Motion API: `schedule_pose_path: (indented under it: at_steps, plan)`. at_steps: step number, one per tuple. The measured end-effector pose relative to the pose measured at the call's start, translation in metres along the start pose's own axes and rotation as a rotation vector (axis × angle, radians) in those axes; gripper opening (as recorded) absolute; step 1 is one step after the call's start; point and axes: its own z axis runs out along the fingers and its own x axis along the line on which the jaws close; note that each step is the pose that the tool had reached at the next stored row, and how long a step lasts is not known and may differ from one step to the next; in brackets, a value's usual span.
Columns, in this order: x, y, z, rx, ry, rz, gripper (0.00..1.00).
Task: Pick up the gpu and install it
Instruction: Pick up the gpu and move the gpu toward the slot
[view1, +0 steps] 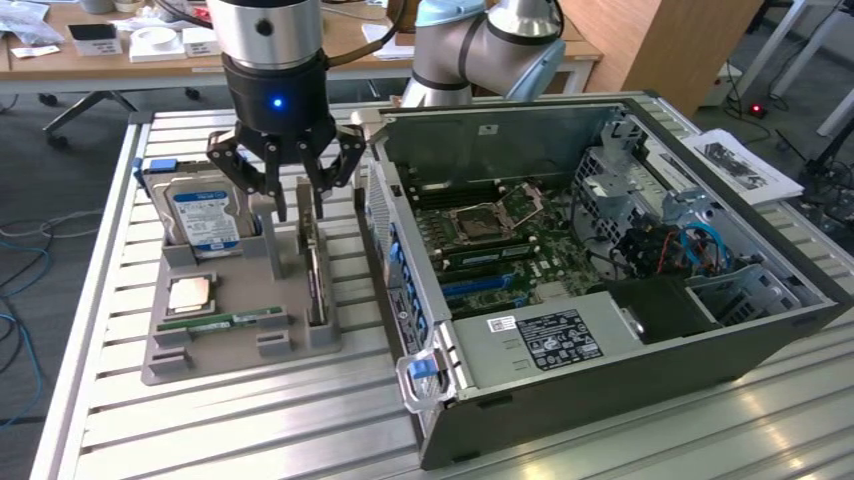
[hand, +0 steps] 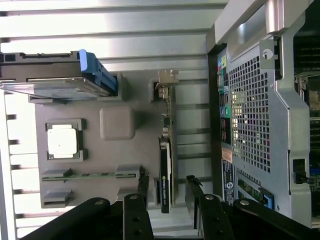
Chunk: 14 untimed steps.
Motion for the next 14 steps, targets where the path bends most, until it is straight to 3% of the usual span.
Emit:
schedule_pose_path:
  at_steps: [14]
  plan:
    - [0.0,-0.0006,0.0112,0.0,0.0001,0.0,0.43]
